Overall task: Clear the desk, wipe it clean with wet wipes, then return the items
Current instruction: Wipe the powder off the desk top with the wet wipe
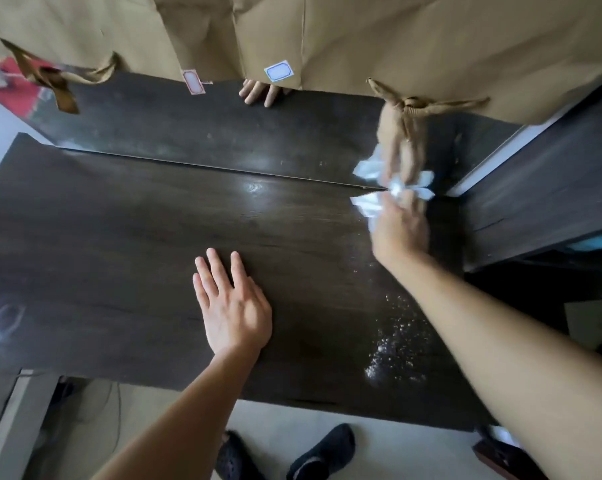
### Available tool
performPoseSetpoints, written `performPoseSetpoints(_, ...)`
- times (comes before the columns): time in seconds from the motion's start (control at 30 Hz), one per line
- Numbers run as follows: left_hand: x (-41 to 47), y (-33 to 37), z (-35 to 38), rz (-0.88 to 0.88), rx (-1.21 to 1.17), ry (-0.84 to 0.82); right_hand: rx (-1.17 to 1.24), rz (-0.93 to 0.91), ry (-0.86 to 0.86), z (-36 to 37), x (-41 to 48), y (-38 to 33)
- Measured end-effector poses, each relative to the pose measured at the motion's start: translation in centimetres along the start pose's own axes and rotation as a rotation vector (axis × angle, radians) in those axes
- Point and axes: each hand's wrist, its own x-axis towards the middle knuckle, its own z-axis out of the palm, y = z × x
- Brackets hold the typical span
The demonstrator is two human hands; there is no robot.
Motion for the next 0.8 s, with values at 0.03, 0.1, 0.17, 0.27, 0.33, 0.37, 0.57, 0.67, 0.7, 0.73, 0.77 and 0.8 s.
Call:
performPoseSetpoints(0.03, 0.0, 0.0, 0.1, 0.001, 0.001, 0.007, 0.063, -0.104, 0.001, 0.8, 0.0, -2.5)
performPoseSetpoints(0.1, 0.1, 0.0, 0.2, -0.003, 0.003, 0.015, 0.128, -0.327, 0.000, 2.1, 0.2, -6.4)
performPoseSetpoints(0.17, 0.1, 0.0, 0.3, -0.005, 0.004, 0.020, 0.159, -0.446, -0.067, 2.3, 0.9, -7.5)
performPoseSetpoints(0.27, 0.1, 0.0, 0.3, -0.005, 0.001, 0.029, 0.243, -0.521, -0.064, 1.3, 1.3, -4.1)
performPoseSetpoints(0.33, 0.1, 0.1, 0.2, -0.004, -0.001, 0.027, 0.225, -0.436, -0.007, 0.7, 0.9, 0.1)
performPoseSetpoints(0.37, 0.1, 0.1, 0.1, -0.006, 0.000, 0.023, 0.196, -0.364, 0.022, 0.2, 0.7, 2.3)
performPoseSetpoints(0.57, 0.1, 0.1, 0.1, -0.004, -0.015, 0.012, 0.083, 0.018, 0.054, -1.7, 0.9, 8.0)
performPoseSetpoints(0.67, 0.1, 0.0, 0.1, -0.008, -0.021, 0.012, 0.256, -0.032, 0.014, -0.7, -2.6, 6.7)
performPoseSetpoints(0.7, 0.1, 0.0, 0.1, -0.009, -0.023, 0.012, 0.271, -0.110, -0.012, -0.6, -3.7, 6.7)
performPoseSetpoints(0.73, 0.1, 0.1, 0.0, -0.012, -0.026, 0.014, 0.290, -0.137, -0.022, -0.7, -3.8, 7.1)
performPoseSetpoints(0.77, 0.1, 0.1, 0.0, -0.012, -0.028, 0.015, 0.318, -0.085, -0.003, -1.4, -2.9, 7.4)
performPoseSetpoints(0.8, 0.1, 0.2, 0.0, -0.009, -0.030, 0.015, 0.350, 0.015, 0.046, -2.0, -1.8, 7.5)
